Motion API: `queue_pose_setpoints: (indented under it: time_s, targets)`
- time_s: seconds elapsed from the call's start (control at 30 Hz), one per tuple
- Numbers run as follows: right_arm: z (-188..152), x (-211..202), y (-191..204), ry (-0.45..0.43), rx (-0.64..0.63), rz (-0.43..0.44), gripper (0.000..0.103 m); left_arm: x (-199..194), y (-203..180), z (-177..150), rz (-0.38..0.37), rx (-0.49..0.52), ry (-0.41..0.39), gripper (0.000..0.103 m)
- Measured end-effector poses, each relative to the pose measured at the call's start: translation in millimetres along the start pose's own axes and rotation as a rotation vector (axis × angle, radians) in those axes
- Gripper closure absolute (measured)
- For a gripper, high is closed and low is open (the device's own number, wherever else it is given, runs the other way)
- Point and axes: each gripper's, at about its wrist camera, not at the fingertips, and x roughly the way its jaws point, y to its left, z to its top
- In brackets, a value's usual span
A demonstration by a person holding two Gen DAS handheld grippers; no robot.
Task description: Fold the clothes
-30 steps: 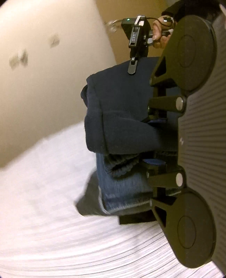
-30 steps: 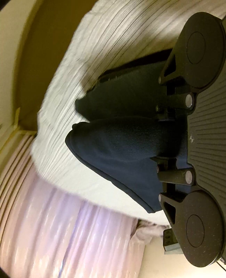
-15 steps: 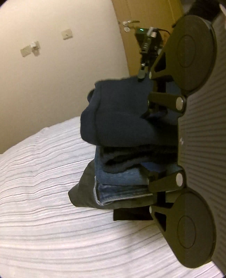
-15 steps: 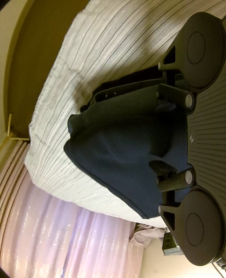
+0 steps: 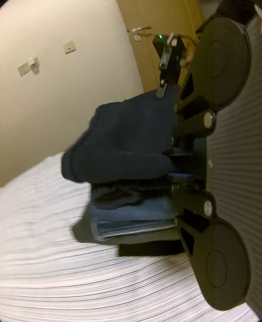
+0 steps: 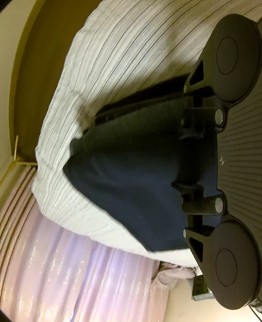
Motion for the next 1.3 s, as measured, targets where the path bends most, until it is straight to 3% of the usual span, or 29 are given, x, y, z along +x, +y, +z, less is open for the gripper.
queue_pose_setpoints:
  time_s: [0.13,0.37,0.6,0.63,0.73,0.9,1.03,1.13,1.2,1.3]
  targets:
    - [-5,6,-1,0.004,-0.001,-0.017,0.064,11,9,-1,0.030,-0.019,0.007,0.091]
    - [-13,7,-13,0.025,0.017,-0.041,0.065,8,1,-25,0.014,-0.062,-0.017,0.091]
    - [-12,14,-23,0.023,0.037,-0.059,0.063,14,15,-29,0.013,-0.101,-0.023,0.087]
    - [-11,13,-20,0.025,0.023,-0.061,0.062,12,12,-28,0.022,-0.090,-0.021,0.085]
    - [-10,3,-7,0.020,-0.047,-0.112,0.044,0,0,-25,0.071,-0.028,-0.017,0.082]
    - [9,2,24,-0.040,-0.202,-0.150,0.044,-27,-31,-8,0.107,0.109,-0.087,0.083]
    - [32,11,52,-0.088,-0.327,-0.160,0.044,-16,-59,24,0.128,0.227,-0.124,0.083]
    - [49,18,73,-0.123,-0.420,-0.167,0.044,10,-58,46,0.156,0.238,-0.095,0.086]
    - [61,26,86,-0.141,-0.476,-0.176,0.044,24,-47,56,0.177,0.202,-0.085,0.096]
    - [78,69,76,-0.083,-0.473,-0.233,0.044,37,-28,63,0.188,0.145,-0.086,0.099]
